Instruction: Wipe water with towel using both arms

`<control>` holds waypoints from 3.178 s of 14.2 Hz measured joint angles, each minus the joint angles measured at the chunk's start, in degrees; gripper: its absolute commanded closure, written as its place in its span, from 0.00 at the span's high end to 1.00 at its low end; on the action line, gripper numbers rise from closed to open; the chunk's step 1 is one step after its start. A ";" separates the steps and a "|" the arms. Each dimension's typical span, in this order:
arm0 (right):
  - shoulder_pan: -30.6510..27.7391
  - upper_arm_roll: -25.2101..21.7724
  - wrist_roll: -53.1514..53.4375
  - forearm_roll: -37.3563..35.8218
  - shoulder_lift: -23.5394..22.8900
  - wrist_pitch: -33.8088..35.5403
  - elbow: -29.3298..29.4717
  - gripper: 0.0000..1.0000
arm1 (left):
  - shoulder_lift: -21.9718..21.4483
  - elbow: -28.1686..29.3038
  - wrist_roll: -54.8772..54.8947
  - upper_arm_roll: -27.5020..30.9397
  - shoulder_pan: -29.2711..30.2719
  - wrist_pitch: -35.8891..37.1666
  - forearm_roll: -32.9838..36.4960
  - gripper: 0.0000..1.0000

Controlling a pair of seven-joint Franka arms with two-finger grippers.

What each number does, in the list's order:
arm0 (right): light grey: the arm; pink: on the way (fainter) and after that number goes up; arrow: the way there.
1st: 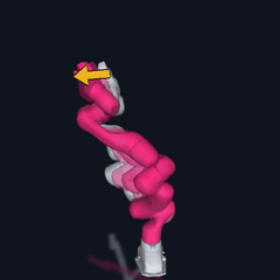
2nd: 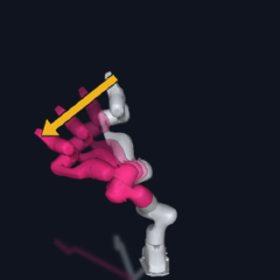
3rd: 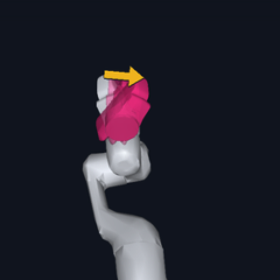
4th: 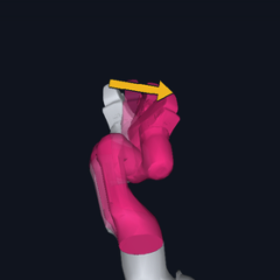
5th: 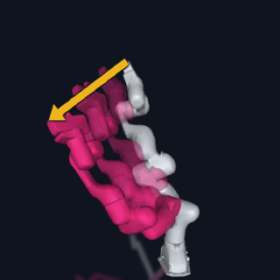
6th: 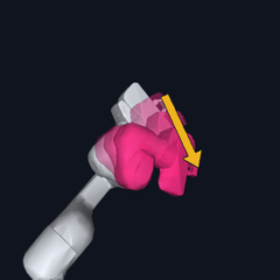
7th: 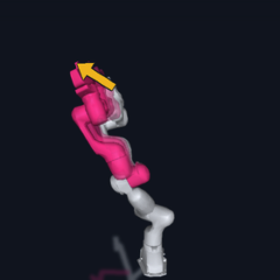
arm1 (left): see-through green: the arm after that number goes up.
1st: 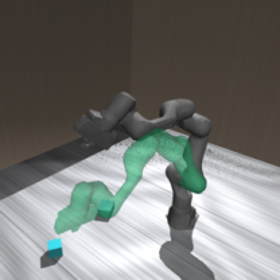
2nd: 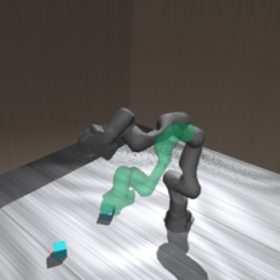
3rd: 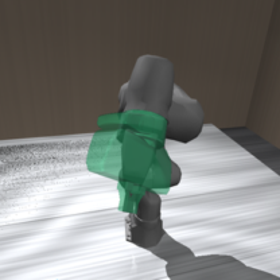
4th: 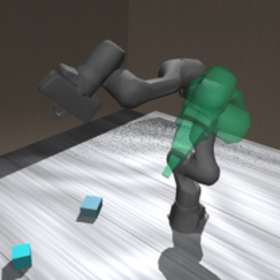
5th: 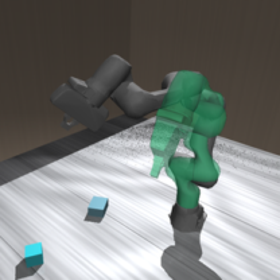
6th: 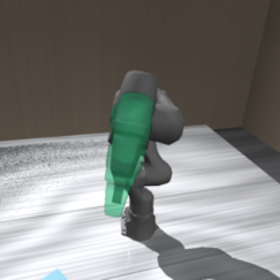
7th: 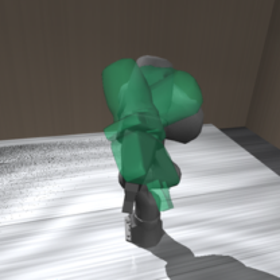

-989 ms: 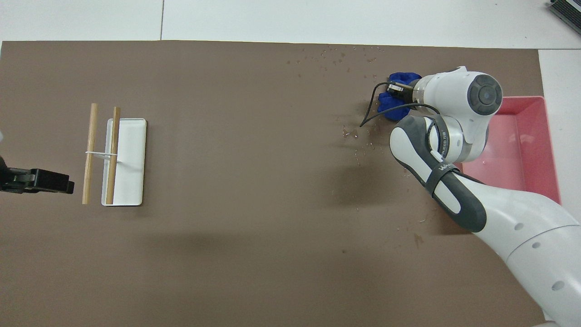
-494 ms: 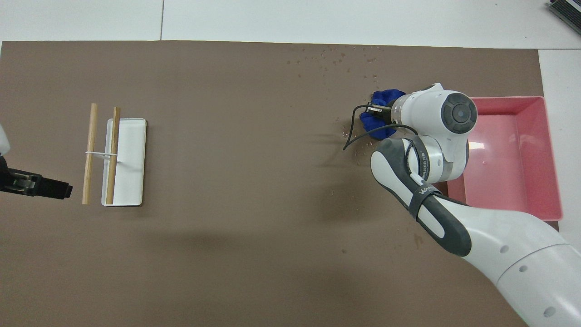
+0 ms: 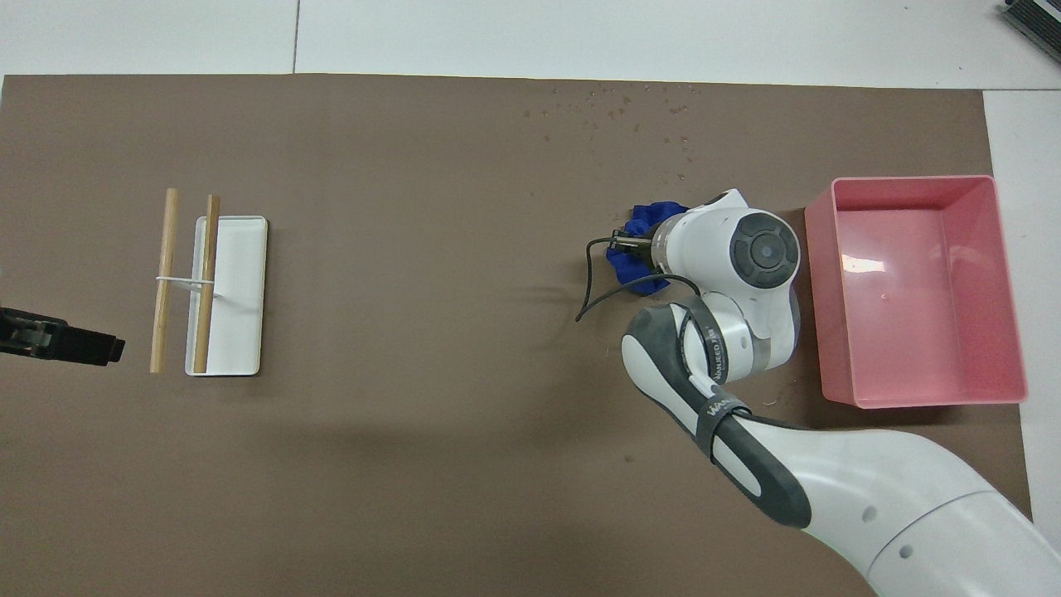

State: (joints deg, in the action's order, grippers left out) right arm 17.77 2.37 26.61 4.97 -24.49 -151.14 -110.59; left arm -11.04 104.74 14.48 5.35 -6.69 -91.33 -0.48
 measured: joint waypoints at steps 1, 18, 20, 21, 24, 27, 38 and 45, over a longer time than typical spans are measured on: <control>1.46 -0.03 1.15 0.00 0.50 0.00 -0.71 0.00 | -0.04 0.00 0.00 0.16 -0.21 -0.02 0.00 1.00; -4.97 -0.07 2.16 0.03 -7.75 -21.13 6.12 0.00 | 2.54 -0.12 -5.37 0.08 -0.42 -4.96 -0.63 1.00; -7.68 -0.13 1.35 0.03 -9.57 -21.14 10.03 0.00 | 2.64 0.19 -5.36 -0.81 0.61 -5.80 -0.66 1.00; -8.92 -0.14 0.80 0.03 -10.27 -21.15 11.87 0.00 | 2.70 0.23 -5.36 -1.65 1.18 -6.02 -0.68 1.00; -10.54 -0.19 -0.52 0.02 -10.52 -21.18 15.77 0.00 | 3.58 -0.23 -5.45 -3.44 3.13 -6.09 -0.68 1.00; -10.96 -0.23 -0.94 0.02 -5.73 -16.66 15.54 0.00 | 5.28 -0.32 -5.44 -4.34 4.47 -6.26 -0.73 1.00; -25.57 -0.55 -19.94 -0.01 27.14 31.51 2.71 0.00 | 7.55 -0.13 -5.44 -4.81 4.73 -6.85 -0.75 1.00; -34.66 -0.59 -33.93 -0.71 29.86 34.91 -8.82 0.00 | 9.62 -0.19 -5.44 -4.67 4.78 -7.57 -0.74 1.00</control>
State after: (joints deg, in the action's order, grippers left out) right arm -16.88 1.77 -7.32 4.26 5.36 -116.23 -119.41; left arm -1.41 104.55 9.04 0.67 -1.91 -98.91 -1.23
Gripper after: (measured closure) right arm 0.837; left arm 0.000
